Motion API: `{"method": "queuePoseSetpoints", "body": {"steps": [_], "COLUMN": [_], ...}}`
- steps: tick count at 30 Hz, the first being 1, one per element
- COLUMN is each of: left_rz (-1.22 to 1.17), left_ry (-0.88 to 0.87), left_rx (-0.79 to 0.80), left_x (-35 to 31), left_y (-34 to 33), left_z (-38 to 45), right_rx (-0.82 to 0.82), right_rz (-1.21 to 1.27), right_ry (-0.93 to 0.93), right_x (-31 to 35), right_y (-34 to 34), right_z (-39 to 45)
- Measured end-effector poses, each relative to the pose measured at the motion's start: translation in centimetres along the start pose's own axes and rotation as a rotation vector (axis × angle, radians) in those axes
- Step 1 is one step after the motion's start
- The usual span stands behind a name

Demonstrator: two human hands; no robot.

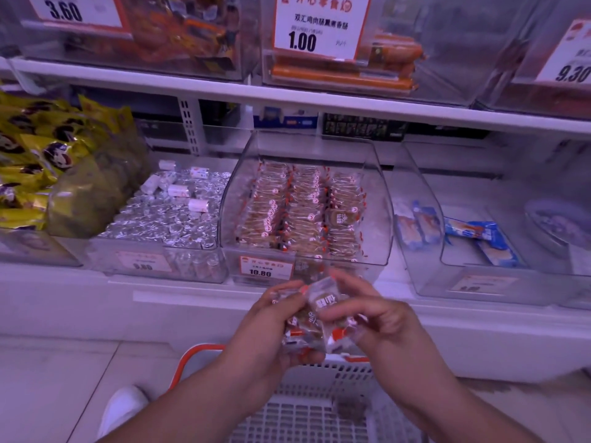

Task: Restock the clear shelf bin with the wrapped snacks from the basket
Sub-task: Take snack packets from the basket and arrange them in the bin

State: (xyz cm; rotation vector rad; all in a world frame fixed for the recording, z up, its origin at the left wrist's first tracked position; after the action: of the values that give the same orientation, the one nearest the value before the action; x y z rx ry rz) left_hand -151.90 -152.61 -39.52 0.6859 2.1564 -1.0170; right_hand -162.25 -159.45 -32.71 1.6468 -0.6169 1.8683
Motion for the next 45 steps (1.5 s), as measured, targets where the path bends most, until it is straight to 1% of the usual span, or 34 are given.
{"method": "queuePoseSetpoints", "body": {"steps": [1, 3, 4, 5, 6, 9, 10, 12, 14, 16, 19, 21, 23, 25, 27, 29, 30, 32, 34, 37, 40, 42, 44, 45], "left_rz": [0.003, 0.021, 0.033, 0.045, 0.054, 0.082, 0.088, 0.078, 0.043, 0.032, 0.145, 0.211, 0.219, 0.17, 0.157, 0.226, 0.274, 0.386, 0.459, 0.444, 0.429, 0.42, 0.431, 0.421], "left_ry": [-0.002, -0.012, -0.016, -0.022, -0.032, -0.083, -0.097, -0.11, -0.118, -0.129, -0.192, -0.229, -0.261, -0.283, -0.321, -0.406, -0.458, -0.531, -0.592, -0.67, -0.666, -0.665, -0.66, -0.65], "left_rx": [0.0, -0.012, -0.016, -0.022, -0.034, -0.074, -0.081, -0.072, -0.013, 0.049, 0.145, 0.184, 0.186, 0.132, 0.038, -0.023, -0.021, -0.009, -0.058, -0.132, -0.141, -0.128, -0.11, -0.113], "left_x": [-0.1, -0.3, -0.3, -0.3, -0.4, -0.4, -0.4, -0.7, -1.1, -1.5, -1.5, -1.3, -1.5, -2.1, -2.9, -3.6, -3.8, -3.4, -2.9, -3.2, -3.7, -4.2, -4.7, -4.9], "left_y": [0.1, 0.5, 0.7, 0.8, 1.0, 1.1, 1.1, 0.8, 0.2, -0.3, -0.8, -1.1, -1.2, -0.6, 0.2, 0.5, 0.1, -0.9, -0.8, -0.2, -0.1, 0.0, -0.1, 0.0], "left_z": [0.0, -0.1, -0.2, -0.3, -0.5, -0.9, -1.0, -0.9, -0.8, -0.8, -1.1, -1.3, -1.4, -1.2, -1.1, -1.3, -1.6, -2.2, -2.5, -2.7, -2.4, -2.3, -2.3, -2.2], "right_rx": [0.023, 0.061, 0.087, 0.109, 0.1, -0.046, -0.062, -0.104, -0.178, -0.225, -0.231, -0.22, -0.195, -0.184, -0.174, -0.16, -0.166, -0.189, -0.196, -0.135, 0.009, 0.088, 0.102, 0.083], "right_rz": [0.065, 0.303, 0.411, 0.453, 0.405, -0.036, -0.098, -0.101, -0.071, 0.014, 0.163, 0.235, 0.346, 0.385, 0.317, 0.29, 0.31, 0.395, 0.527, 0.689, 0.729, 0.73, 0.692, 0.648], "right_ry": [-0.07, -0.216, -0.253, -0.262, -0.258, -0.171, -0.156, -0.177, -0.207, -0.231, -0.292, -0.336, -0.357, -0.35, -0.36, -0.386, -0.394, -0.406, -0.423, -0.45, -0.453, -0.423, -0.381, -0.358], "right_x": [-0.7, -1.8, -1.9, -1.9, -2.1, -2.8, -3.1, -3.6, -3.7, -3.7, -4.1, -4.6, -4.8, -4.8, -4.8, -4.9, -5.0, -5.0, -5.2, -4.9, -4.0, -3.3, -2.9, -2.9], "right_y": [-0.4, -1.1, -1.6, -2.1, -2.1, -1.1, -1.3, -1.4, -0.6, 0.1, 0.3, 0.0, -0.8, -1.3, -1.4, -1.6, -1.7, -2.2, -3.1, -4.5, -5.5, -5.7, -5.5, -5.3], "right_z": [0.0, 0.0, -0.1, -0.2, -0.3, -0.5, -0.7, -0.7, -0.6, -0.3, -0.3, -0.5, -0.5, -0.4, -0.4, -0.5, -0.6, -0.8, -1.0, -0.8, -0.5, -0.3, -0.1, 0.0]}}
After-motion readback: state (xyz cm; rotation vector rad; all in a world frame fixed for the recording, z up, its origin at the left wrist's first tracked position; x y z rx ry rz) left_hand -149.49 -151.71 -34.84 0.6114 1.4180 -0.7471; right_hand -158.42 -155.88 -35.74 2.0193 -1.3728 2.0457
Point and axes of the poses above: each hand's wrist, its own z-axis towards the middle knuckle, its own y-axis out of the back of the hand, x = y × z, the point moved 10 cm from there along z, towards the middle knuckle, and after that the axes turned 4 degrees about y, right-handed, at the moved point
